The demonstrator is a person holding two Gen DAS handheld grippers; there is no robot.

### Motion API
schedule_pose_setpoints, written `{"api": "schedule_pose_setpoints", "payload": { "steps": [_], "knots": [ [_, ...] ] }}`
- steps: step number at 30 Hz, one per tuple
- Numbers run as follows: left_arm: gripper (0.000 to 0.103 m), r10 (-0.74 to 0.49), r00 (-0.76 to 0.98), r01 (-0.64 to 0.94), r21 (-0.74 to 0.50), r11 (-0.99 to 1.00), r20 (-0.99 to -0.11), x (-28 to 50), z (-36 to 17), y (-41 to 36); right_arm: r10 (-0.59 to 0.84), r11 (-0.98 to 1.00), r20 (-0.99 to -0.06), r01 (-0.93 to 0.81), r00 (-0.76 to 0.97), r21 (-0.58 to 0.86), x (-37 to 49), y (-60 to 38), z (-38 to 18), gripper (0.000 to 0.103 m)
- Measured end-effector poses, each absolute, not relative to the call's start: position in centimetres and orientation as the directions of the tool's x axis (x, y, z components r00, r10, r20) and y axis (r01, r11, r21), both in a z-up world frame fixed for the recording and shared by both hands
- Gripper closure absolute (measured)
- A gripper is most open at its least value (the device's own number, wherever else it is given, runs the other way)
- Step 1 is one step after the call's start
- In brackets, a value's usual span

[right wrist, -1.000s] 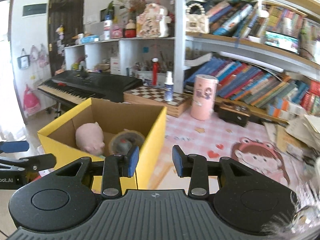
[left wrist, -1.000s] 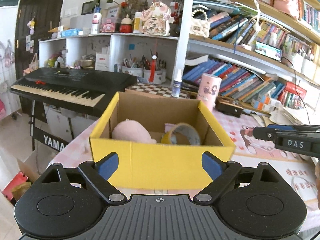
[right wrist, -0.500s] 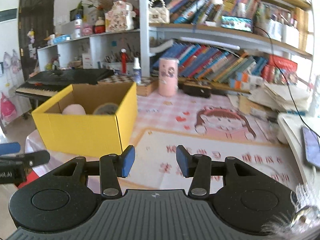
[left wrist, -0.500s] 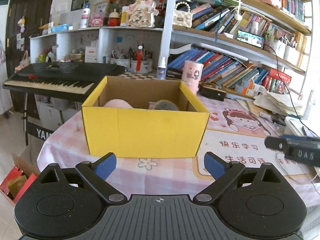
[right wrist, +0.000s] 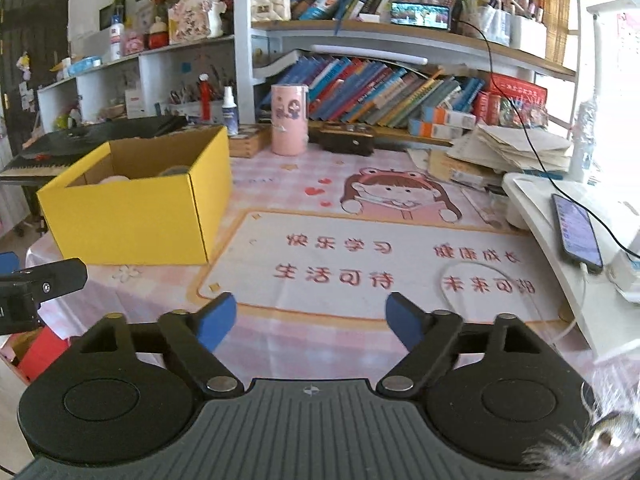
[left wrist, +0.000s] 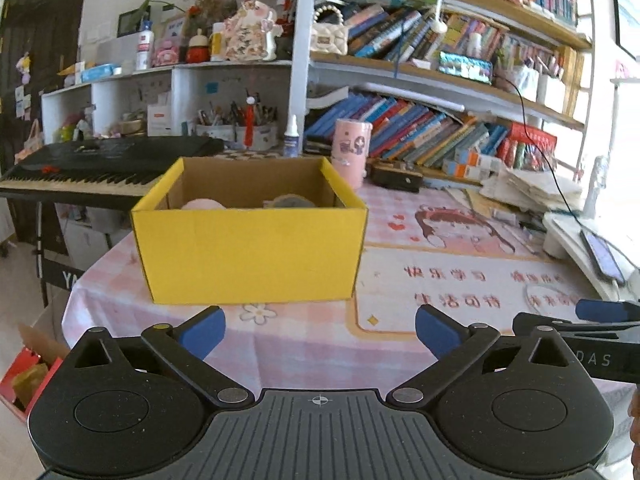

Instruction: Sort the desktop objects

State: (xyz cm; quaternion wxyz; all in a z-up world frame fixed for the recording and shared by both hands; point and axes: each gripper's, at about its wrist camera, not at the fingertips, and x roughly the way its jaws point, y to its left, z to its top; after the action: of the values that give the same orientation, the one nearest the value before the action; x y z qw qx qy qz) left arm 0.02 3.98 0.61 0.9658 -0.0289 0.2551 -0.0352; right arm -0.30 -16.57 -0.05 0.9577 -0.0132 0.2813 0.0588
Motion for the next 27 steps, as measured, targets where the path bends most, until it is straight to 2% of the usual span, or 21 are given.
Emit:
{"api": "schedule_pose_setpoints", "payload": {
  "steps": [2, 7, 18, 27],
  "knots": [
    [0.001, -0.085, 0.862, 0.058, -0.070, 0.996, -0.500, -0.3, 0.4, 3.6, 0.111, 0.992, -0.557, -0.121, 0.823, 0.018, -0.5, -16.8, -0.3, 0.012],
    [0.000, -0.093, 0.853, 0.064, -0.073, 0.995, -0.513, -0.8, 0.3, 3.0, 0.109, 0.992, -0.595, -0.127, 0.797, 0.011, -0.7, -16.9, -0.9, 0.002],
    [0.000, -0.115, 0.832, 0.075, -0.095, 0.993, -0.542, -0.8, -0.1, 2.4, 0.114, 0.992, -0.584, -0.128, 0.804, 0.017, -1.6, -17.7, -0.6, 0.000],
    [0.000, -0.095, 0.823, 0.067, -0.072, 0.995, -0.559, -0.6, -0.2, 1.9, 0.090, 0.995, -0.613, -0.095, 0.785, 0.025, -1.3, -18.3, -1.0, 0.000]
  ]
}}
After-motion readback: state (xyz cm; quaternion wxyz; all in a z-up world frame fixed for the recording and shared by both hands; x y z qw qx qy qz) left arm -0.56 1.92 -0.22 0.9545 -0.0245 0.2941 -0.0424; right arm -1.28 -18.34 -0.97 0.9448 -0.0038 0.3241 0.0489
